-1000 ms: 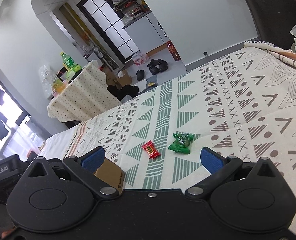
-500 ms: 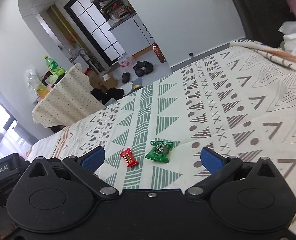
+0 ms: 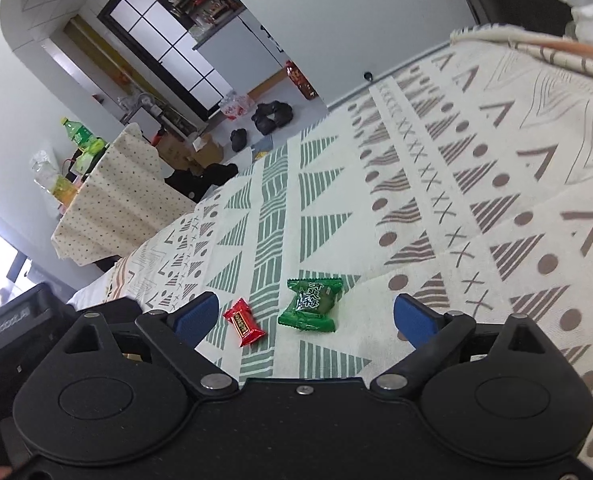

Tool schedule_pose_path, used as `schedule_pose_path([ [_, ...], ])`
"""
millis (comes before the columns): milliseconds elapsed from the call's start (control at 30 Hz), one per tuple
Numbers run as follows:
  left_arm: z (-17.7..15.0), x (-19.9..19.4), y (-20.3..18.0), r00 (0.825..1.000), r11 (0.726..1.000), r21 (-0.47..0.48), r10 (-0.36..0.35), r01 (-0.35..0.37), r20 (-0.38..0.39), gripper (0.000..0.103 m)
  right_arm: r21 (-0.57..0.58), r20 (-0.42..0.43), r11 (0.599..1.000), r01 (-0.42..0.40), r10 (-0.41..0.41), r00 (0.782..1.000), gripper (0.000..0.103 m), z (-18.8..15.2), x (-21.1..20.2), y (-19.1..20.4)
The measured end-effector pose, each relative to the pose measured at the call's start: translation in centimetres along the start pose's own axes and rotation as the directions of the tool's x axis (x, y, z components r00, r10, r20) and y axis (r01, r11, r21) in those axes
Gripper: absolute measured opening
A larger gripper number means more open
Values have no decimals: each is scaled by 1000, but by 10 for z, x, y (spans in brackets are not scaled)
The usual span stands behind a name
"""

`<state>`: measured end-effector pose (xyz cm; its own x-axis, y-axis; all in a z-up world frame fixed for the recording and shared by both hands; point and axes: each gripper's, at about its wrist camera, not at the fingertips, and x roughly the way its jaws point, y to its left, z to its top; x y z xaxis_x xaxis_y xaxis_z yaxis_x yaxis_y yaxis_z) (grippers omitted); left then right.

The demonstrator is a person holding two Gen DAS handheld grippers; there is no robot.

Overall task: Organize snacks
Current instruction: 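Withdraw both open tools from the box toward the red bar and green candy, then grasp the red candy bar with the left tool while the right tool grasps the green candy, then carry the red bar and green candy over the box with both tools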

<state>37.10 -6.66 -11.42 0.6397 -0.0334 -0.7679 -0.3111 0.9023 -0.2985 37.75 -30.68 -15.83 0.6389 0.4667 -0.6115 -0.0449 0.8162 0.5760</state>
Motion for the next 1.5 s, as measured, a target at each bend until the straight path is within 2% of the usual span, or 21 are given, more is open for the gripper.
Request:
schedule_pose_path([
  [133, 3, 25, 2, 1000, 1000, -24, 14, -14, -24, 81, 15, -12, 1000, 8, -8, 1000, 80, 1, 14, -3],
  [267, 5, 50, 6, 998, 999, -48, 22, -24, -53, 67, 29, -45, 999, 14, -13, 999, 75, 1, 34, -5],
  [433, 8, 77, 11, 996, 997, -66, 46, -51, -80, 60, 9, -88, 1000, 13, -12, 996, 74, -4, 57, -3],
  [700, 6, 117, 17, 989, 993, -80, 71, -82, -131, 48, -2, -100, 1000, 10, -11, 995, 74, -5, 79, -3],
  [833, 2, 130, 20, 983, 991, -86, 92, -106, -157, 42, -3, -120, 1000, 17, -17, 993, 69, -9, 90, -3],
  [1100, -1, 135, 26, 981, 988, -78, 123, -135, -150, 19, -44, -99, 999, 20, -25, 995, 65, -12, 102, 4],
  [1167, -1, 132, 24, 981, 988, -61, 131, -141, -146, 19, -59, -93, 998, 30, -36, 995, 61, -13, 106, 7],
  [1233, -3, 128, 23, 980, 988, -51, 137, -146, -143, 19, -68, -97, 997, 42, -49, 994, 44, -13, 108, 9],
  [1267, -4, 126, 23, 981, 988, -50, 137, -145, -141, 19, -70, -106, 997, 39, -46, 993, 38, -13, 109, 8],
  [1300, -4, 123, 22, 981, 989, -49, 135, -143, -137, 19, -71, -113, 997, 38, -45, 993, 37, -14, 109, 8],
  [1333, -5, 119, 21, 982, 989, -48, 132, -139, -134, 19, -76, -107, 996, 44, -52, 993, 29, -15, 108, 8],
  [1500, -8, 97, 14, 988, 992, -40, 118, -123, -103, 19, -70, -94, 996, 48, -55, 994, 28, -13, 97, 5],
])
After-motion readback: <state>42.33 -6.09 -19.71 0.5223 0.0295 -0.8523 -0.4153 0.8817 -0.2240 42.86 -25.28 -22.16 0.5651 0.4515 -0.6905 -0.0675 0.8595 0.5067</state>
